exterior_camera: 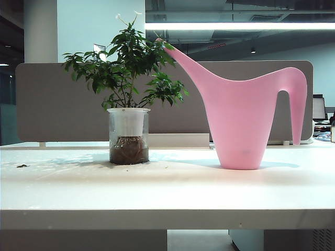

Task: Pick up the watering can from the table, water the potted plant, and put the can back.

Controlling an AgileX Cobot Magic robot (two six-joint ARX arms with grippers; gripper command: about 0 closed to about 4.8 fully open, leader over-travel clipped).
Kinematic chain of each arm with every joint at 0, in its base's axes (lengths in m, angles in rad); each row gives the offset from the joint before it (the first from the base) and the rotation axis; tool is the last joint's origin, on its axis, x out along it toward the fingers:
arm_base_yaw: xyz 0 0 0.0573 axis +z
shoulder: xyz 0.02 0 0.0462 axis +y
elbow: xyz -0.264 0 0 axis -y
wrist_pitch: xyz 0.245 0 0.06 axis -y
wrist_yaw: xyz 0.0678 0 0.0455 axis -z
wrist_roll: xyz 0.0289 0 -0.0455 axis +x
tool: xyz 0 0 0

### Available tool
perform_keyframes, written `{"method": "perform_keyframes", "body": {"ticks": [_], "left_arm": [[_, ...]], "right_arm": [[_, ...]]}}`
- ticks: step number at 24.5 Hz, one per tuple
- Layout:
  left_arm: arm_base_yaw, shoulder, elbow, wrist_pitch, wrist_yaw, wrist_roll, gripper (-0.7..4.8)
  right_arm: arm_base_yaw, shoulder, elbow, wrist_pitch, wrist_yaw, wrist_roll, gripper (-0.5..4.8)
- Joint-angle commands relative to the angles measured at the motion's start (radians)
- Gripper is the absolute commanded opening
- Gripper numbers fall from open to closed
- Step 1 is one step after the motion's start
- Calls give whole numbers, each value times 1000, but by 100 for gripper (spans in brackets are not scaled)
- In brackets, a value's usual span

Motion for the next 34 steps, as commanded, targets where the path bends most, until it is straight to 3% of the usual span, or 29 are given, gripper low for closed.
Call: {"method": "perform_keyframes", "body": {"ticks": [1, 4, 6, 7, 8, 10, 13, 14, 17, 20, 24, 34], "left_arm": [[0, 0, -6, 17, 162, -22, -5], [0, 0, -22, 24, 258, -21, -5], [0, 0, -27, 23, 258, -20, -5], [0, 0, -27, 22, 257, -17, -5], [0, 0, -27, 23, 258, -17, -5], [0, 0, -28, 23, 261, -17, -5], [0, 0, -28, 22, 260, -17, -5], [0, 0, -28, 23, 260, -17, -5], [0, 0, -28, 22, 262, -17, -5], [0, 0, -28, 22, 258, -17, -5], [0, 0, -28, 21, 269, -17, -5], [0, -2, -28, 22, 261, -17, -5]], "right_arm": [[2, -1, -7, 35, 0, 2, -1], [0, -1, 1, 73, 5, 169, -1], [1, 2, 66, 154, 9, 180, -4], [1, 13, 139, 166, 64, 135, -5], [0, 65, 241, 168, 130, -16, -5], [1, 205, 364, 229, 134, -153, -1], [-1, 538, 502, 490, 129, -195, 153], [-6, 618, 522, 546, 132, -195, 171], [-41, 908, 538, 738, 105, -179, 186], [-53, 1088, 538, 847, 27, -127, 228], [-51, 1383, 539, 1113, -60, -96, 289], [-51, 1608, 546, 1256, -117, -96, 317]]}}
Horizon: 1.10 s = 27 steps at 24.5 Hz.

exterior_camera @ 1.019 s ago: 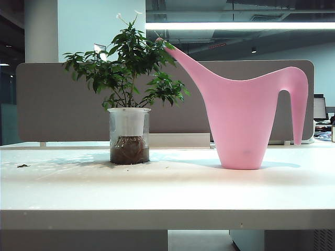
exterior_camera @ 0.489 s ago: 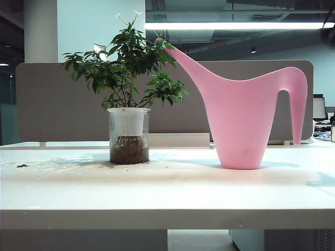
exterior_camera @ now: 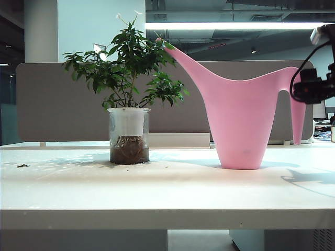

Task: Pick up the watering can from the table, water the potted plant, and put the can back.

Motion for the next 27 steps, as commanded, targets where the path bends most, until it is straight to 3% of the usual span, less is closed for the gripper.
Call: {"method": "perform_keyframes", "body": {"ticks": [1, 11, 13, 14, 15, 19, 21, 25, 27], "left_arm": [[0, 0, 2, 16, 0, 0, -5], [0, 0, 2, 17, 0, 0, -5], [0, 0, 2, 17, 1, 0, -5], [0, 0, 2, 16, 0, 0, -5], [0, 0, 2, 17, 0, 0, -5], [0, 0, 2, 17, 0, 0, -5], [0, 0, 2, 17, 1, 0, -5], [0, 0, 2, 17, 0, 0, -5], [0, 0, 2, 17, 0, 0, -5]], "right_arm": [[0, 42, 15, 52, -5, 3, 317], [0, 207, 175, 67, -23, 3, 313], [-1, 250, 234, 49, -23, 3, 196], [-1, 259, 262, 33, -23, 3, 35], [-1, 251, 283, 50, -23, 3, -3], [-1, 172, 333, 51, -26, 3, -2], [-2, 93, 418, -21, -26, 2, -1], [3, -18, 665, -290, -27, -24, -1], [8, -42, 776, -433, -27, -107, -2]]}}
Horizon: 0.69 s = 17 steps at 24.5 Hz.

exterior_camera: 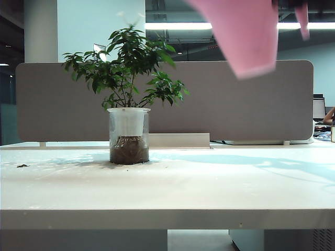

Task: Pick up the watering can from the table, water the potted plant, and put the can back.

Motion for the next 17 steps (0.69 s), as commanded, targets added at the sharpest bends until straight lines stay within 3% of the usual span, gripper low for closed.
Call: {"method": "perform_keyframes", "body": {"ticks": [1, 6, 8, 17], "left_arm": [[0, 0, 3, 17, 0, 0, -5], [0, 0, 2, 17, 0, 0, -5], [0, 0, 2, 17, 0, 0, -5], [0, 0, 2, 17, 0, 0, -5]], "right_arm": [[16, -29, 145, -215, 3, -133, -1], [51, -53, 291, -423, 34, -376, -2], [92, -51, 375, -507, 105, -498, -1], [208, -51, 443, -536, 185, -837, -1]]}}
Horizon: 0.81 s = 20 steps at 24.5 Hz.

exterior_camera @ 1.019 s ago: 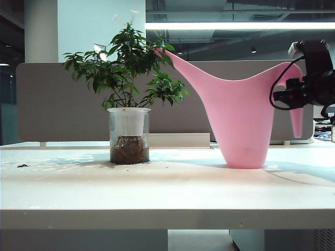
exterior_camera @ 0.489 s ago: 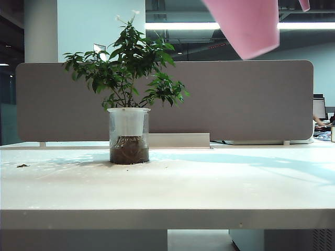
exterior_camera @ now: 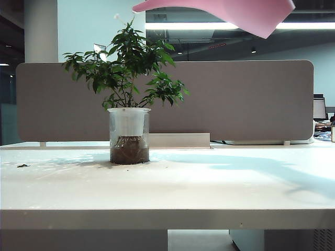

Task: Pick up the watering can from the table, water the potted plant, and put the can back.

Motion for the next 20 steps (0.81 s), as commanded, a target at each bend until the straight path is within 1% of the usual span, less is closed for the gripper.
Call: {"method": "perform_keyframes", "body": {"ticks": [1, 13, 17, 19, 20], "left_arm": [[0, 0, 2, 16, 1, 0, -5], [0, 0, 2, 17, 1, 0, -5], [0, 0, 2, 17, 0, 0, -5], [0, 0, 2, 17, 1, 0, -5], [0, 0, 2, 17, 0, 0, -5]], "right_arm": [[32, -8, 9, 41, 69, -137, -1], [40, -11, 9, 40, 83, -234, -1], [60, -18, 9, 40, 84, -244, -1], [72, -30, 9, 19, 87, -245, -1], [90, -40, 9, -3, 105, -246, -1]]}}
